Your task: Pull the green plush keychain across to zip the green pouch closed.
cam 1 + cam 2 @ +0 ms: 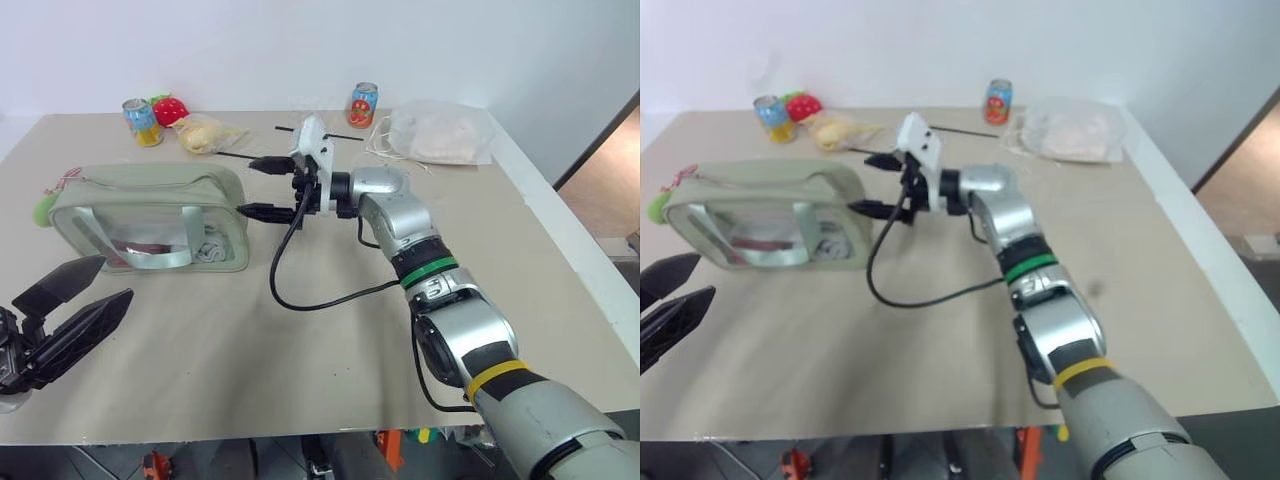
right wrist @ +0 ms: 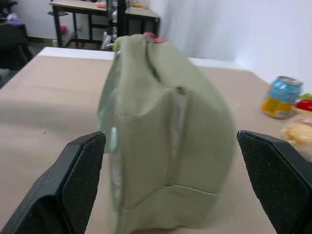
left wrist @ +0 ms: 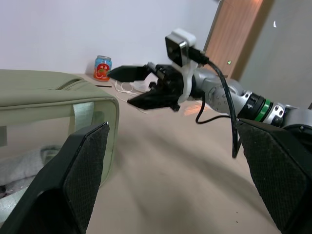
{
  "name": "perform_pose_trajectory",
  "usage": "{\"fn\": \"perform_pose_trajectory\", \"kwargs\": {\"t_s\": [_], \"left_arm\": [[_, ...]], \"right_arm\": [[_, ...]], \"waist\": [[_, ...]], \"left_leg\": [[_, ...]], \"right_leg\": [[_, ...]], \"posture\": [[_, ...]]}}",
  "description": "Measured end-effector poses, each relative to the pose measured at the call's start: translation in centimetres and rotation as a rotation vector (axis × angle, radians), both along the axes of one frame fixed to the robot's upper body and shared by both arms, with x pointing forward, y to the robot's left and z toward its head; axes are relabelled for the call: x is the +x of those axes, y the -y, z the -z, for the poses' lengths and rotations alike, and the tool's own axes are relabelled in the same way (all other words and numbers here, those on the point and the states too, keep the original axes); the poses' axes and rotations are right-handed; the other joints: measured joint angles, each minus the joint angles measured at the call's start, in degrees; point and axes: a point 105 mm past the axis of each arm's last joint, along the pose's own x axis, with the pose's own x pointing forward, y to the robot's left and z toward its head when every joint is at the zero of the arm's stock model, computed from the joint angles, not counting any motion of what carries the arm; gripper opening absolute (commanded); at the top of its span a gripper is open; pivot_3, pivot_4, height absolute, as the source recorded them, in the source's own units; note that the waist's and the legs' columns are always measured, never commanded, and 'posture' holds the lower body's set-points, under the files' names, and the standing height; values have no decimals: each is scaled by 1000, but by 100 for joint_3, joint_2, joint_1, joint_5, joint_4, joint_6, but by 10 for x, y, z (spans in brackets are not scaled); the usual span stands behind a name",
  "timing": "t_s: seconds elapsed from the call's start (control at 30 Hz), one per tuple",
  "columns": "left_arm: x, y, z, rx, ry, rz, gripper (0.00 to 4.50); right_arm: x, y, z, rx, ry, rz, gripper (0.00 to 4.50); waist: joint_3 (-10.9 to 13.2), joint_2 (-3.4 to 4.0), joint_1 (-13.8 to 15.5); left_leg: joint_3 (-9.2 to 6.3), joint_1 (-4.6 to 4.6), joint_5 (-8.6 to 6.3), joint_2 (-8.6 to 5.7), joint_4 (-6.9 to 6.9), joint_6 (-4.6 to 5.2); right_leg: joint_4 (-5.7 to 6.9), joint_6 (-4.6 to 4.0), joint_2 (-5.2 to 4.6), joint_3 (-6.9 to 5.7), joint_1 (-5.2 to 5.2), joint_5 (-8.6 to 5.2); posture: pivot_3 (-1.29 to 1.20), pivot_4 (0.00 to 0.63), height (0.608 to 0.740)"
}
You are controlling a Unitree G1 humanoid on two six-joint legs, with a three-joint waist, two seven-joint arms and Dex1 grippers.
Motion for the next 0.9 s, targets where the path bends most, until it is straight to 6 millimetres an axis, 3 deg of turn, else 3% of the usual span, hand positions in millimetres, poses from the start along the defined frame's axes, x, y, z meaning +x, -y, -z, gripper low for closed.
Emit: {"fn": "perform_pose_trajectory", "kwargs": {"t_s": [0.3,0.43,0.73,0.9], "left_arm": [[0,-1,3,3,-9,-15,4311],[-1,-2,3,-5,-4,-24,4500],[-1,-4,4,-11,4,-58,4500],[-1,-6,2,-25,22,-74,4500]], "right_arm": [[-15,-27,5,2,-29,-68,4479],[-10,-31,13,-14,-42,-36,3319],[-6,-31,19,-41,-30,-26,172],[-8,-27,20,-58,-28,-53,78]], "waist": [[0,0,10],[0,0,10],[0,0,11],[0,0,14]], "left_leg": [[1,-1,-2,0,3,-4],[1,-2,-2,0,4,-4],[0,-2,-3,1,4,-4],[1,-4,-4,-1,4,-5]], "right_leg": [[0,-1,-1,0,0,0],[0,-1,-1,0,0,0],[0,-3,-1,-1,-1,-1],[-1,-2,-3,-1,0,-1]], "posture": [[0,150,740],[0,150,740],[0,150,740],[0,150,740]]}}
